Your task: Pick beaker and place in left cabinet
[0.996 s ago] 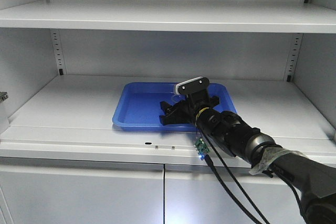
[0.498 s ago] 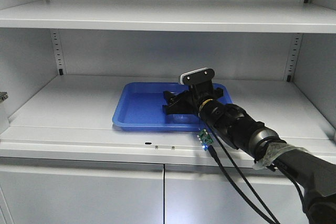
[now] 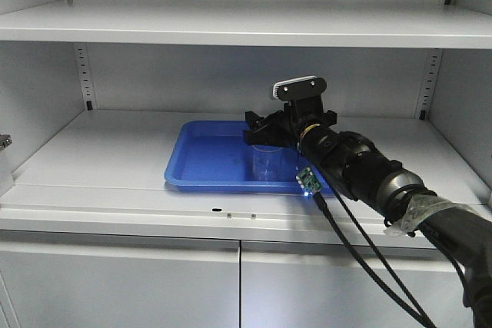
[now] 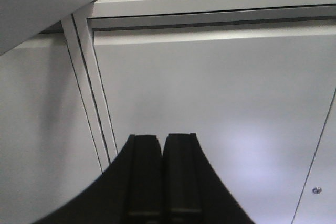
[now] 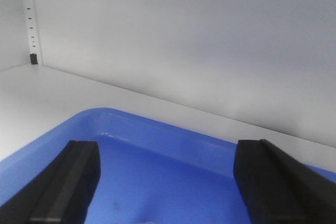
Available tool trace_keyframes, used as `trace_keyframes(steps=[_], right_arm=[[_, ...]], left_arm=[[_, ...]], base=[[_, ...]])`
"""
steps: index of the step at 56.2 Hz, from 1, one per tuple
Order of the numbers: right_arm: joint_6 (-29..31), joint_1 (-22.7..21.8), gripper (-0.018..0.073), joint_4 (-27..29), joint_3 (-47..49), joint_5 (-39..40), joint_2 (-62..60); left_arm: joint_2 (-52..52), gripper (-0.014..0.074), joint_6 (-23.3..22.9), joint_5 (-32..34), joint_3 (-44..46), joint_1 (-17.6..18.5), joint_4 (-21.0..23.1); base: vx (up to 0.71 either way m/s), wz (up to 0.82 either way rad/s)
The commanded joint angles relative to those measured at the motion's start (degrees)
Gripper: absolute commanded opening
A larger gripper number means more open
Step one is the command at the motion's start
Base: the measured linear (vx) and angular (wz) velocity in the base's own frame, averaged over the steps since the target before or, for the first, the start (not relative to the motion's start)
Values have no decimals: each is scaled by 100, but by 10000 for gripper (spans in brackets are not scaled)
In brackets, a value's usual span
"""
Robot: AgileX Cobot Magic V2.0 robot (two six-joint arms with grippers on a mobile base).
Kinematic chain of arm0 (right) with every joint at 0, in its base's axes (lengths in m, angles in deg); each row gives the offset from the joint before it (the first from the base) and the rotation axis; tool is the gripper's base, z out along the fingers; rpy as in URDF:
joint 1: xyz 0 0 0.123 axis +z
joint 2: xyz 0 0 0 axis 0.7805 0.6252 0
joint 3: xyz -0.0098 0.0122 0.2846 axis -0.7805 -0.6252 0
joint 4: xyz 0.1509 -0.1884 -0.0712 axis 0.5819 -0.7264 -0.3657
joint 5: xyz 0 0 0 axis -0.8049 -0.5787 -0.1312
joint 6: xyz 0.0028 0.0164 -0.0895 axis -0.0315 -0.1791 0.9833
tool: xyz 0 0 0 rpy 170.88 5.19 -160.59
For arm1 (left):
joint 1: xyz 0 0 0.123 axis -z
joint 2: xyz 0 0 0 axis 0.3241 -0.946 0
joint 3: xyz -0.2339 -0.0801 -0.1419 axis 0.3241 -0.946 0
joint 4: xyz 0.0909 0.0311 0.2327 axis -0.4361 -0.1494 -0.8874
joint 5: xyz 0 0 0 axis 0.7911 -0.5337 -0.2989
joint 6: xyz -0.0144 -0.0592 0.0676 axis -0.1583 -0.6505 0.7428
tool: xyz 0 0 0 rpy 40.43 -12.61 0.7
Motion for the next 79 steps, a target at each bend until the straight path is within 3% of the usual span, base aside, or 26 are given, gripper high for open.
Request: trace_keyframes(steps=[1, 16, 31, 46, 58, 76, 79], right_arm=[[-155, -30, 582, 20, 186, 263, -604], [-185, -20, 582, 6, -170, -489, -1210], [-137, -39, 582, -226, -2402, 113, -2634], [32, -72, 554, -366, -4531, -100, -4560], [27, -77, 379, -339, -6043, -381, -6329], [-32, -77, -16, -302, -7430, -1678, -9182], [-37, -77, -13, -297, -7614, -1727, -9632]], left_arm=[[101, 4, -20, 479, 54, 42, 11], [101, 4, -20, 479, 54, 42, 11], [101, 4, -20, 479, 54, 42, 11], [101, 4, -20, 479, 54, 42, 11], [101, 4, -20, 479, 54, 42, 11], [101, 4, -20, 479, 54, 42, 11], [101, 4, -20, 479, 54, 42, 11]], base=[[0, 0], [0, 0], [0, 0], [0, 0], [0, 0], [0, 0], [0, 0]])
